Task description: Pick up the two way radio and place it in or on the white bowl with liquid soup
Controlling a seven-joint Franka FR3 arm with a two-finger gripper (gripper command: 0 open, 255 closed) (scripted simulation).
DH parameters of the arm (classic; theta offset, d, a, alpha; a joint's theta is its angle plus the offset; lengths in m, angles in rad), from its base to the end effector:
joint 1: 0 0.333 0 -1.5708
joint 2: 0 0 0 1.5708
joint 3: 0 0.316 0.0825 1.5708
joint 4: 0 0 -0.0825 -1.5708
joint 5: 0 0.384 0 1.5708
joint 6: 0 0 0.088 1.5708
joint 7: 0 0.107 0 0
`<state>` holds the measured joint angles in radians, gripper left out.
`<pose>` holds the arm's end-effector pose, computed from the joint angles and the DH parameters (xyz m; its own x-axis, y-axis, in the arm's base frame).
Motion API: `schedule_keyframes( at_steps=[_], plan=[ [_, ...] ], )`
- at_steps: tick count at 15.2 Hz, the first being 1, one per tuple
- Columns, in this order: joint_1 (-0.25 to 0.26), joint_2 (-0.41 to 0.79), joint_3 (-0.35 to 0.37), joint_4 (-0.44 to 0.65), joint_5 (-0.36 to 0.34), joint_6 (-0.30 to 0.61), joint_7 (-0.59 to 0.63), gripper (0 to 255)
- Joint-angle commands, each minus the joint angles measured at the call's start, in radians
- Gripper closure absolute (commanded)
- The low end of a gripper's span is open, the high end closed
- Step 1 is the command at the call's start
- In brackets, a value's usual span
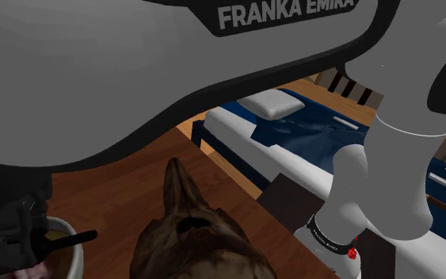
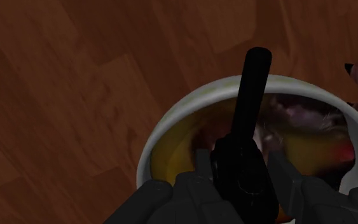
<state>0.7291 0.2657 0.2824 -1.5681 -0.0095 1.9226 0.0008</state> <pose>0.3613 0.5408 0.5034 0.5399 0.8359 0.0986 0.8417 -0.5361 -0.0641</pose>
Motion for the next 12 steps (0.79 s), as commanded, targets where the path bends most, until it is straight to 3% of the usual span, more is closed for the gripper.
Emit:
schedule_keyframes(
  at_steps=[1,6,10,12],
  plan=[
    [0.001,0.005,0.001,-0.004,0.001,-0.001,-0.001,0],
    [0.002,0.004,0.002,-0.006,0.001,0.001,0.001,0],
    [-0.001,-0.010,0.002,0.102,0.005,-0.121,-0.002,0],
    [-0.001,-0.010,0.002,0.101,0.006,-0.121,-0.002,0]
  ],
)
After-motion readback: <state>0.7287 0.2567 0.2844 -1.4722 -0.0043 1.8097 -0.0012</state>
